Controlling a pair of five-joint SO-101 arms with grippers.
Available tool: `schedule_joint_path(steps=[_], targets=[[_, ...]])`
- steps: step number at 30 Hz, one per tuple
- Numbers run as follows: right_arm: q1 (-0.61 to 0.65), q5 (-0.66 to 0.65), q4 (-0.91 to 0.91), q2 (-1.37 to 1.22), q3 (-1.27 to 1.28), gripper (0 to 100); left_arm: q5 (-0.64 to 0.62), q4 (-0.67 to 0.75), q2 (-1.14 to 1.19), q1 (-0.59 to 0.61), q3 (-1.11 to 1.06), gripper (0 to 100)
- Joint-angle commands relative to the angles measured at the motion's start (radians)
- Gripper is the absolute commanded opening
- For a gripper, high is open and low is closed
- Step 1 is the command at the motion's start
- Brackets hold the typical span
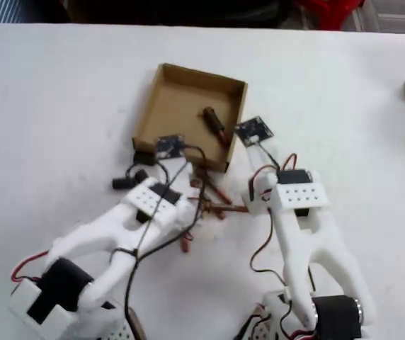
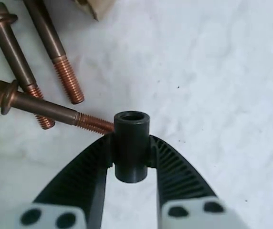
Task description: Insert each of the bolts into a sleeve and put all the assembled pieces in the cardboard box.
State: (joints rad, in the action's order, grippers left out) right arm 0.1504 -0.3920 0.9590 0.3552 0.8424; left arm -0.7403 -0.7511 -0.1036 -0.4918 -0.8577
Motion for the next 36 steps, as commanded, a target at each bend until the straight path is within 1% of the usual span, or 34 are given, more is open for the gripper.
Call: schedule_joint_path(steps=[1,5,11,14,16,21,23,26,28,33,36], targets=[[-0.002,0.009,-0.015,0.002,-0.046,1.8,0.037,0.014,-0.024,0.007,0.034,2],[-0.002,0.009,-0.015,0.002,-0.046,1.8,0.071,0.014,-0.068,0.005,0.002,2],[-0.001,0.009,-0.015,0.012,-0.041,1.8,0.239,0.017,-0.208,0.016,-0.063,2],[0.001,0.014,-0.015,0.012,-0.04,1.8,0.341,0.021,-0.286,0.051,-0.097,2],[0.002,0.017,-0.012,0.012,-0.04,1.8,0.381,0.021,-0.325,0.079,-0.11,2],[0.087,0.02,-0.012,0.013,-0.032,1.8,0.457,0.032,-0.361,0.179,-0.121,2],[0.125,0.058,-0.018,0.022,-0.017,1.8,0.477,0.091,-0.36,0.222,-0.13,2],[0.157,0.155,-0.042,0.081,0.017,1.7,0.48,0.186,-0.363,0.277,-0.164,2],[0.166,0.215,-0.093,0.14,0.068,1.7,0.48,0.227,-0.364,0.297,-0.181,2],[0.17,0.333,-0.225,0.317,0.21,1.7,0.48,0.229,-0.366,0.3,-0.184,2],[0.17,0.391,-0.259,0.421,0.269,1.7,0.48,0.229,-0.366,0.305,-0.183,2]])
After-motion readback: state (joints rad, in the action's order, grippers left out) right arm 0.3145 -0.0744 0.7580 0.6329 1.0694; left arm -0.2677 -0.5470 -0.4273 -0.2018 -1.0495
